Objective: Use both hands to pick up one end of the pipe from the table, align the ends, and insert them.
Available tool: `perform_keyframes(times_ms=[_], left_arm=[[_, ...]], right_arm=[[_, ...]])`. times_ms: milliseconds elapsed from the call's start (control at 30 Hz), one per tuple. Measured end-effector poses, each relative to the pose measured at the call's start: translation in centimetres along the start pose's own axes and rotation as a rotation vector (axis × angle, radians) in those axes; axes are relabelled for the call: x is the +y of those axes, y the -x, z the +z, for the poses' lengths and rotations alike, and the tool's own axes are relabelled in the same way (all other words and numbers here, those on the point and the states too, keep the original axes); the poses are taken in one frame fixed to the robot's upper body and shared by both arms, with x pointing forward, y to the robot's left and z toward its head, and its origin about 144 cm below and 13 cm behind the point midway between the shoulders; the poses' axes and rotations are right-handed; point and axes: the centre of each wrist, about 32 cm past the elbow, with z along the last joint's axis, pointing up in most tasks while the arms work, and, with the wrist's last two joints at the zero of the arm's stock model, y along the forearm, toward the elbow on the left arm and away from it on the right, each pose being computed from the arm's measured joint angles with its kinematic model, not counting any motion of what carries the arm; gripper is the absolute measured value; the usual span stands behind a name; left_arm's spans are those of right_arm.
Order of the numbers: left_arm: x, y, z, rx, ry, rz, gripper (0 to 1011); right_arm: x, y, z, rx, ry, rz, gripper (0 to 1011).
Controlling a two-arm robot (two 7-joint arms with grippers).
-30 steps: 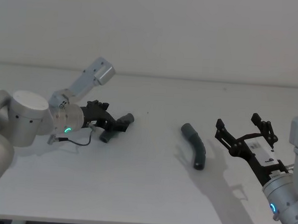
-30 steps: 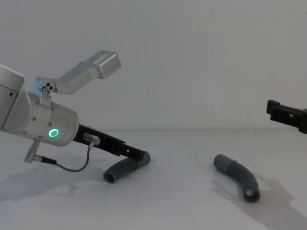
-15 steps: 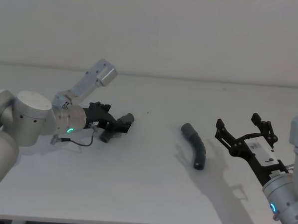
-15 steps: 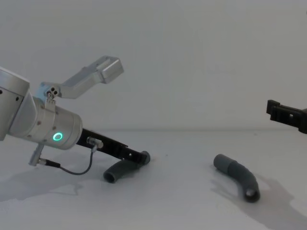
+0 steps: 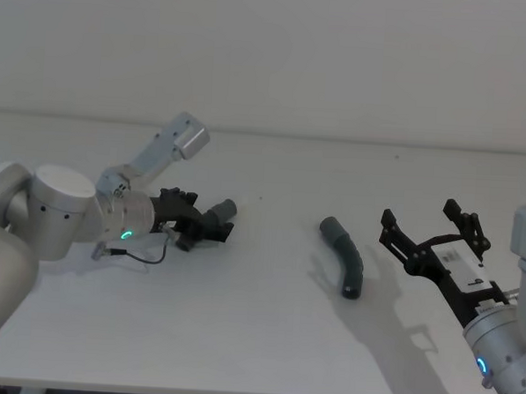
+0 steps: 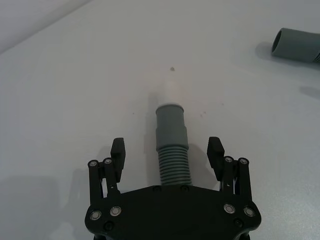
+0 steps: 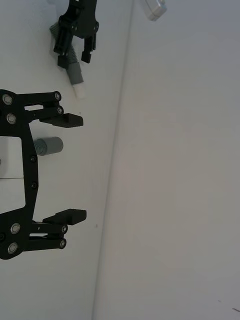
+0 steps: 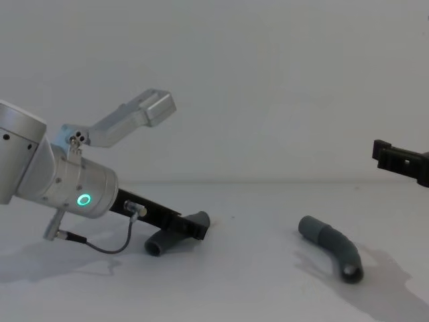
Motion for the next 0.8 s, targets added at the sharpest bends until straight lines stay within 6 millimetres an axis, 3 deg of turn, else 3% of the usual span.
perform_keyframes(times_ms=[300,700,800], left_arm=[[-0.25,0.07,-0.11,0.006,-0.013,-0.007,981],[-0.39,0.11,-0.16,0.012,-0.019,-0.012,689],[-0.39,0.10,-0.17,0.012,-0.021,-0.012,567]], right_arm=[[0.00,0.00,0.00,0.000,0.000,0.000,1000],[0.00,0.00,0.00,0.000,0.000,0.000,1000],[0.00,0.00,0.00,0.000,0.000,0.000,1000]])
